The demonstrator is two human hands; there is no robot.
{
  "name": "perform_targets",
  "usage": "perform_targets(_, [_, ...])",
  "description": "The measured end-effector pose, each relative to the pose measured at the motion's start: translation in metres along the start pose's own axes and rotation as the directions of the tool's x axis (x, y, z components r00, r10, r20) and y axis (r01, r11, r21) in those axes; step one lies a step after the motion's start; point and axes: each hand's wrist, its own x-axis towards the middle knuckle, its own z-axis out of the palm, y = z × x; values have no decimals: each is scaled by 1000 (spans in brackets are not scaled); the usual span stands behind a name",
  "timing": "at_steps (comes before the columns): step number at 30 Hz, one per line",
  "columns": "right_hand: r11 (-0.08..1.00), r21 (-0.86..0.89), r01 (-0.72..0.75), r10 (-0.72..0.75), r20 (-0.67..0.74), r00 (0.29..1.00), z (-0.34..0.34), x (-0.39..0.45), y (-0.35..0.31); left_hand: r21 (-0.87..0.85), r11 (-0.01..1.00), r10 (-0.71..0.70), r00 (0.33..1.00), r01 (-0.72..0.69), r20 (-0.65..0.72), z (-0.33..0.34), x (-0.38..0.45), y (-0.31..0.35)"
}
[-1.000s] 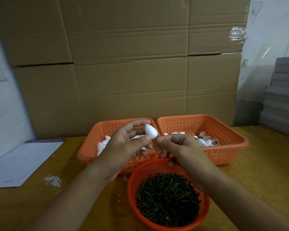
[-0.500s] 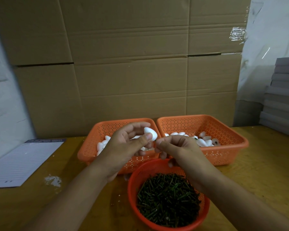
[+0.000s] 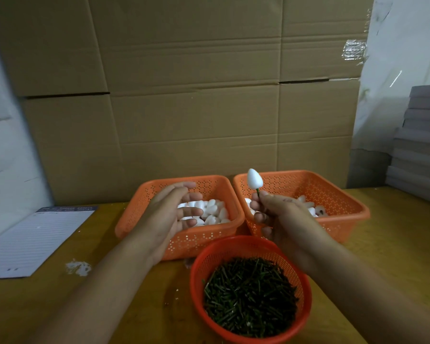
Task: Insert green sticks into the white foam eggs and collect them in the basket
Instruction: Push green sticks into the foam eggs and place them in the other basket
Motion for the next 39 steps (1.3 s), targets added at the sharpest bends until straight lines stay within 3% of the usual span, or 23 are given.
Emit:
perform_targets(4, [992,101,-70,70,-1,998,-1,3,1,1,1000,-4,1000,4,10,0,-1,-1])
perform_targets(10, [990,135,-49,52,-17,999,-4,7,0,70,997,14,1000,-15,10,-3,1,-1])
perform_targets(12, [986,164,-12,28,-97,995,-9,9,-4,207,976,79,997,-73,-23,-7,3,2])
perform_targets(15, [983,180,47,-1,-246,969,-24,15,-11,491,852,232,972,-182,-44,-21,9,7])
perform_targets(19, [980,181,83,-17,-337,941,-42,19,-15,669,723,277,959,-172,-53,-42,17,12])
perform_targets(22, [987,156,34,10,-274,962,-40,17,-16,767,627,287,956,-140,-59,-53,24,12])
perform_targets(25, [987,-152,-49,48,-13,999,-29,8,-16,862,500,200,979,-78,-27,-63,31,10])
perform_targets(29, [756,-647,104,153,328,932,-13,-8,-10,938,346,0,1000,-27,28,-66,45,8])
perform_targets(32, [414,-844,340,270,471,840,-6,-14,-3,967,248,-115,989,-59,90,-63,61,8])
perform_targets(34, [164,-877,451,332,480,812,-4,-17,3,972,217,-133,983,-93,124,-58,73,6])
perform_targets(35, [99,-873,478,355,480,802,-3,-18,6,972,210,-130,982,-105,135,-55,78,5])
perform_targets(39, [31,-852,522,415,486,769,-1,-19,13,966,215,-122,977,-144,173,-49,95,-5])
